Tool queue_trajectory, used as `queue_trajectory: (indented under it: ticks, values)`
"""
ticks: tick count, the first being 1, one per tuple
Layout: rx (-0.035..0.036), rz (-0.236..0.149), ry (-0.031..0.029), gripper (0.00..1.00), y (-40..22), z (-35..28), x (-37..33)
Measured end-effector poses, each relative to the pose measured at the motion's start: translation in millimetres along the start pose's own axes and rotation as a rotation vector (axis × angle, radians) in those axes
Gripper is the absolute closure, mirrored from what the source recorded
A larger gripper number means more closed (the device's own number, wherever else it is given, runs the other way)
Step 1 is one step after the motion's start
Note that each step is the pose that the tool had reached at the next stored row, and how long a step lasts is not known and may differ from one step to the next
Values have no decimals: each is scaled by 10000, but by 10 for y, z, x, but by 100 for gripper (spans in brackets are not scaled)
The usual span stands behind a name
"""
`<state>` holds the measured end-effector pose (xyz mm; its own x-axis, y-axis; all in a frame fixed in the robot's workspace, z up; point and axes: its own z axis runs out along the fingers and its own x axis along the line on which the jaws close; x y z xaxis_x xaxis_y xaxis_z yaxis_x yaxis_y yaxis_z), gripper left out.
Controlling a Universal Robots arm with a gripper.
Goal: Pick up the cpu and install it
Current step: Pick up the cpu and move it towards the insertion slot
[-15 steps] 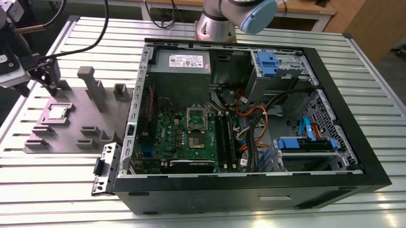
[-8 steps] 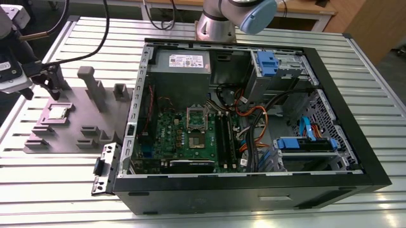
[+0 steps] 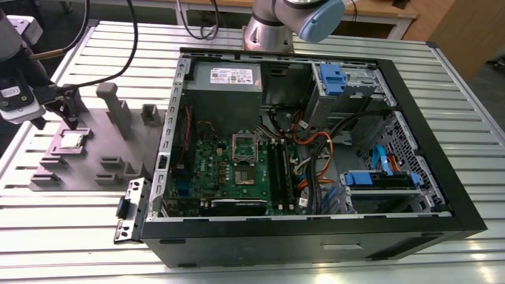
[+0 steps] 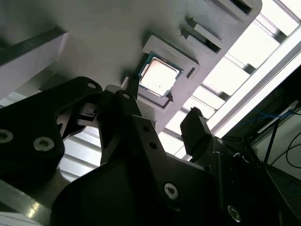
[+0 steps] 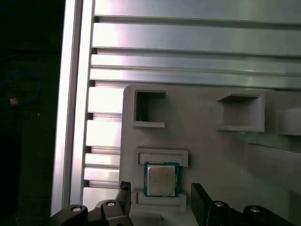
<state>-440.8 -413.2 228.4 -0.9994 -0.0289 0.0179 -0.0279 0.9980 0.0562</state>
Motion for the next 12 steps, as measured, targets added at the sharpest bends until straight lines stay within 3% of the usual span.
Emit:
queue_trajectory:
  ticks: [4,12]
  values:
    - [0,0,-1,38,-9,64,-3]
    - [-1,0,-1,38,-9,73,-3]
